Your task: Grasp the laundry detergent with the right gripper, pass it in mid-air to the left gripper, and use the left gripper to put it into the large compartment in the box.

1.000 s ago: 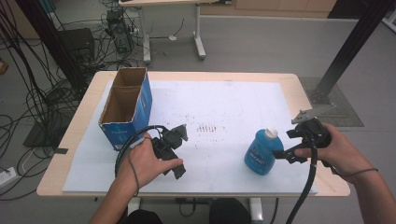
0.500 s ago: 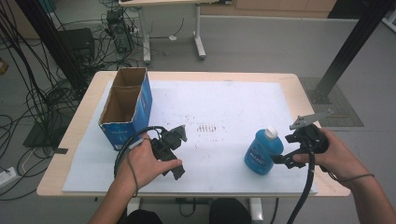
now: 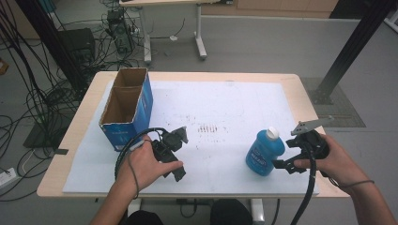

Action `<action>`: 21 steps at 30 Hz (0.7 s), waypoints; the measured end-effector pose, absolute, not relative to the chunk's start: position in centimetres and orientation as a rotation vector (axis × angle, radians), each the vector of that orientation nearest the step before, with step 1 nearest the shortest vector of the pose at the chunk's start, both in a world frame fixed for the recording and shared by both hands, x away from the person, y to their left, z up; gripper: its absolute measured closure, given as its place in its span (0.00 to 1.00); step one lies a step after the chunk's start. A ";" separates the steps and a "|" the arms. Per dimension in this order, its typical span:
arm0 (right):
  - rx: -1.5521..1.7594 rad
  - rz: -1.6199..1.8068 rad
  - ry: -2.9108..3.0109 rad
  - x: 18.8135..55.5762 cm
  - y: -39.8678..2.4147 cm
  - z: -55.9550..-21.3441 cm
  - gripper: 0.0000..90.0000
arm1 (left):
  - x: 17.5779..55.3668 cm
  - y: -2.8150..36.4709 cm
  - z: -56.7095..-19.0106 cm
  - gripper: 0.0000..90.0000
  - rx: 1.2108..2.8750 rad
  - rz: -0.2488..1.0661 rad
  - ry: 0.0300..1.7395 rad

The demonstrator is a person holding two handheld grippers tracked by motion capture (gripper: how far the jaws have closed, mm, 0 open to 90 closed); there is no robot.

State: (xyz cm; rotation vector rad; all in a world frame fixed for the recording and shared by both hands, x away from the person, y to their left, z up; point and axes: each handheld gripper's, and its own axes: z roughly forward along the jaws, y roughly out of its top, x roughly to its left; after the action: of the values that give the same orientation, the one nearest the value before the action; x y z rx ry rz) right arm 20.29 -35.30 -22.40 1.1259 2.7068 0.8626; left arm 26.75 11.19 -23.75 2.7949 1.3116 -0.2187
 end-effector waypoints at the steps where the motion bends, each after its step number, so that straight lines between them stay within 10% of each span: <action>1: 1.128 0.861 2.708 20.3 -35.3 -22.4 0.06 | 26.7 11.2 -23.7 0.08 2.793 -0.221 1.311; 21: 1.148 0.889 2.695 19.5 -35.9 -24.2 0.05 | 26.7 11.5 -23.6 0.08 2.796 -0.211 1.312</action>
State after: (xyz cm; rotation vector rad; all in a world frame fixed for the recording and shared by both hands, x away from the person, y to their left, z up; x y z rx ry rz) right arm 19.53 -35.93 -24.18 1.1482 2.6953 0.8887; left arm 26.66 11.47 -23.59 2.7964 1.3118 -0.2110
